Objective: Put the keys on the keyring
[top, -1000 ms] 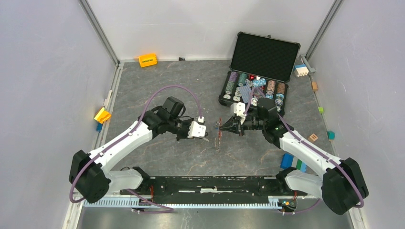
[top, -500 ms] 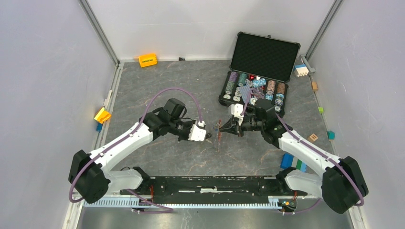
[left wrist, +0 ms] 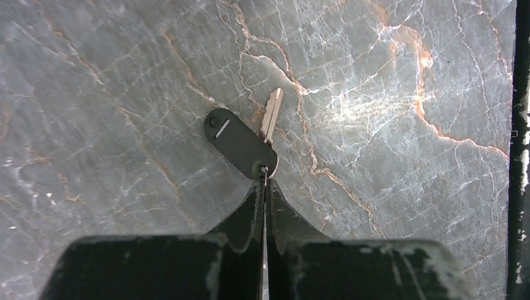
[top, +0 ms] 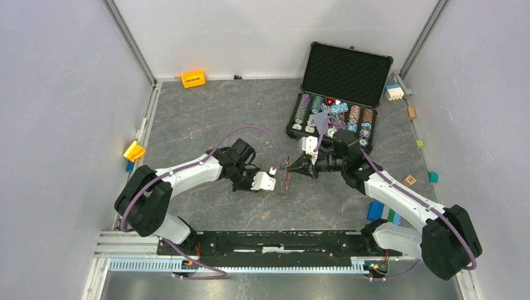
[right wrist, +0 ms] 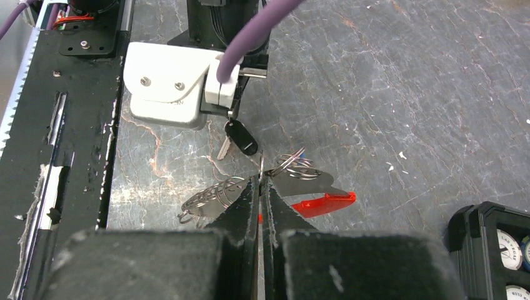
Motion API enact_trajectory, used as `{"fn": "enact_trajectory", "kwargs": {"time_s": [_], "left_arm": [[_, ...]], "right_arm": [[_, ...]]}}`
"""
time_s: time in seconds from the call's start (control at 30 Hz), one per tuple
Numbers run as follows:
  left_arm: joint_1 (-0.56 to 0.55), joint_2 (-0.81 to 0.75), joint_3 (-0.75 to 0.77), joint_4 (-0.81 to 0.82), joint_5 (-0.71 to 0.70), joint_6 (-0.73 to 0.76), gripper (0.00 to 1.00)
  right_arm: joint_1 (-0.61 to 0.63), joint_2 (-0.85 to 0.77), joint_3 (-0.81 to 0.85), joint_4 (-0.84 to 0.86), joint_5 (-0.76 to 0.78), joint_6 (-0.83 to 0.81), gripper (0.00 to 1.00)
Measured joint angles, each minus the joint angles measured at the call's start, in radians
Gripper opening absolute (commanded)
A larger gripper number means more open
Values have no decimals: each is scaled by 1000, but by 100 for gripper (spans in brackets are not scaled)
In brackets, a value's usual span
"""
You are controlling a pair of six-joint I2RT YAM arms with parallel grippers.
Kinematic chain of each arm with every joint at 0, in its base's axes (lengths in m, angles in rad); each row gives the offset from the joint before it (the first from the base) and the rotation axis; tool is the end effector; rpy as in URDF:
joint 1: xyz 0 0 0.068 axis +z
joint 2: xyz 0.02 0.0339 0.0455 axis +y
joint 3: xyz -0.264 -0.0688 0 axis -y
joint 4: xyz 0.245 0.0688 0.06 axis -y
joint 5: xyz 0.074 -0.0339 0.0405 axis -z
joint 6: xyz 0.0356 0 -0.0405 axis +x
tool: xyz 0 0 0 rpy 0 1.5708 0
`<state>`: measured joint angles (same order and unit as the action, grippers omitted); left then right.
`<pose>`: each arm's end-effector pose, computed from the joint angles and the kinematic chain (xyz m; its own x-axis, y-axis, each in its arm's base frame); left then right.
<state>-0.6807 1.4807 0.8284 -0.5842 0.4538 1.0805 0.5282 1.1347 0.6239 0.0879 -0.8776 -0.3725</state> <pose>0.1939 -0.1771 0.1753 0.2519 0.8163 -0.5198 0.9666 -0.2382 0.0944 0.1933 0.1445 0.2457 0.0075 -0.2649 -0.9643 -0.9933 0.1095 -0.0378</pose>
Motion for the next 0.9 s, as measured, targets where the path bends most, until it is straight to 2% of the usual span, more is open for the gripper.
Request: {"fn": "enact_trajectory", "kwargs": {"time_s": [0.17, 0.37, 0.73, 0.9], "left_arm": [[0, 38, -11, 18, -19, 0, 14], [0, 63, -11, 24, -40, 0, 16], [0, 63, -10, 34, -45, -1, 9], [0, 63, -10, 32, -45, -1, 2]], "right_arm": [[0, 3, 0, 0, 0, -1, 0], [0, 10, 0, 0, 0, -3, 0], [0, 10, 0, 0, 0, -3, 0], [0, 10, 0, 0, 0, -3, 0]]}}
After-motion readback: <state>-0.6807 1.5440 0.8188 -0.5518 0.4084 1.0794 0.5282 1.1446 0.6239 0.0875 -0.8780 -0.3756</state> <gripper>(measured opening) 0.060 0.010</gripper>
